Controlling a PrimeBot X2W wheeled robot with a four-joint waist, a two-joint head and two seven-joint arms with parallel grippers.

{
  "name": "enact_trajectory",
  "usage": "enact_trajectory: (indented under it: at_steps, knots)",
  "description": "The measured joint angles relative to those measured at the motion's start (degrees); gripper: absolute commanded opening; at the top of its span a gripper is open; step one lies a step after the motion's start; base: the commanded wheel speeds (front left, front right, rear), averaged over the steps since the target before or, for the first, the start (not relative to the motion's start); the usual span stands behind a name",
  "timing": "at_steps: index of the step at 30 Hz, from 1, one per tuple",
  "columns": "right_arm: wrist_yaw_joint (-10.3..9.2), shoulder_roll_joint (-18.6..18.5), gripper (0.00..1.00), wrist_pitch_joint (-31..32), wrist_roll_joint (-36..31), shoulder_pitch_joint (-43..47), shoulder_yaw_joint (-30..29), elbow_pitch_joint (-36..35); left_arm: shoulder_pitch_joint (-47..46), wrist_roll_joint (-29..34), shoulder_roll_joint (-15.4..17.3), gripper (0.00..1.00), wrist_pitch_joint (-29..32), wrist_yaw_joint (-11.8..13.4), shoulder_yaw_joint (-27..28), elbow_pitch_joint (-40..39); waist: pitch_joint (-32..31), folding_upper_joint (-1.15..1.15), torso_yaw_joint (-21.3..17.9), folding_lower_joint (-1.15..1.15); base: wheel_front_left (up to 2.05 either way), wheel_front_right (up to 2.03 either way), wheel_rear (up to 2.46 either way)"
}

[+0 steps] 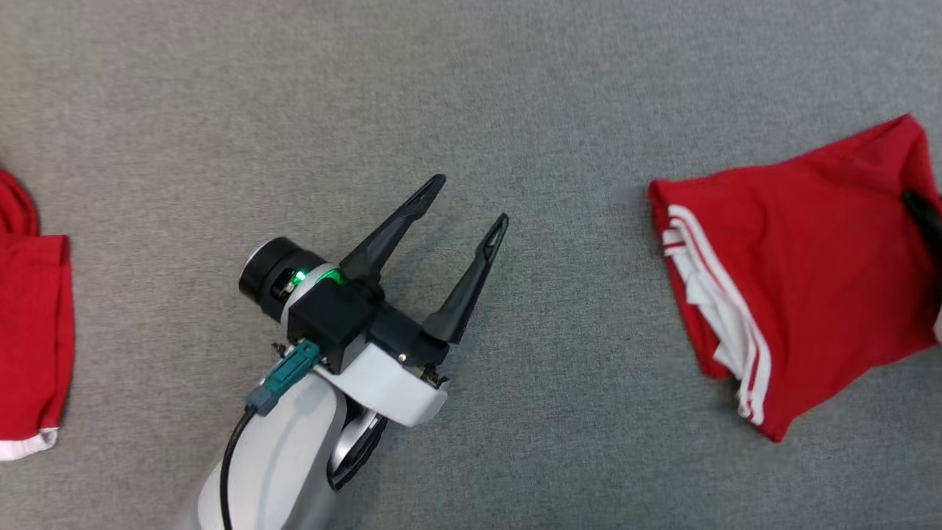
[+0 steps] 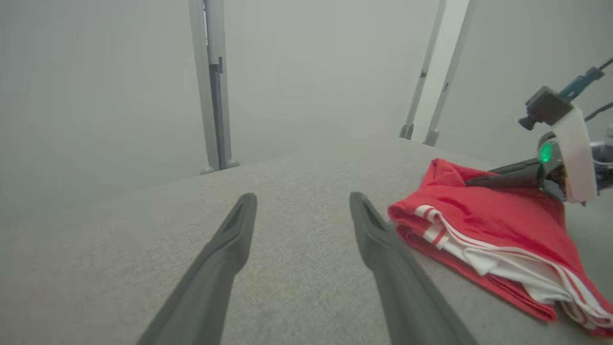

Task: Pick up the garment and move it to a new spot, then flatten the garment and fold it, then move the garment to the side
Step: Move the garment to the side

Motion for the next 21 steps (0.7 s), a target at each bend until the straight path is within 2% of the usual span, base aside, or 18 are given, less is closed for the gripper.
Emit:
enact_trajectory:
  at_steps: [4,10,16,21]
  knots:
    - [0.0,-2.9,0.0,-1.8,-0.2,-2.3,-1.3,1.5,-5.3,-0.1,1.6,1.0,0.0,0.0,-4.5,0.2,4.4,0.0,-1.8,0.0,0.0,0.0,0.0]
    - [0.02,-8.3,0.0,-4.4,-3.4,-5.0,-2.8,4.4,-10.9,-1.0,2.3,1.0,0.0,0.0,-8.1,0.2,10.3,0.0,-4.2,0.0,0.0,0.0,0.0]
    - [0.01,-10.5,0.0,-5.8,-4.8,-8.5,-6.3,9.2,-14.3,-1.6,3.3,1.0,-0.4,-0.1,-9.0,-0.4,14.5,0.0,-6.0,0.0,0.0,0.0,0.0]
    - [0.01,-11.9,0.0,-6.0,-7.4,-10.0,-7.8,13.0,-15.8,-2.1,3.0,1.0,-0.5,-0.1,-9.3,-1.2,16.4,0.0,-5.9,0.0,0.0,0.0,0.0]
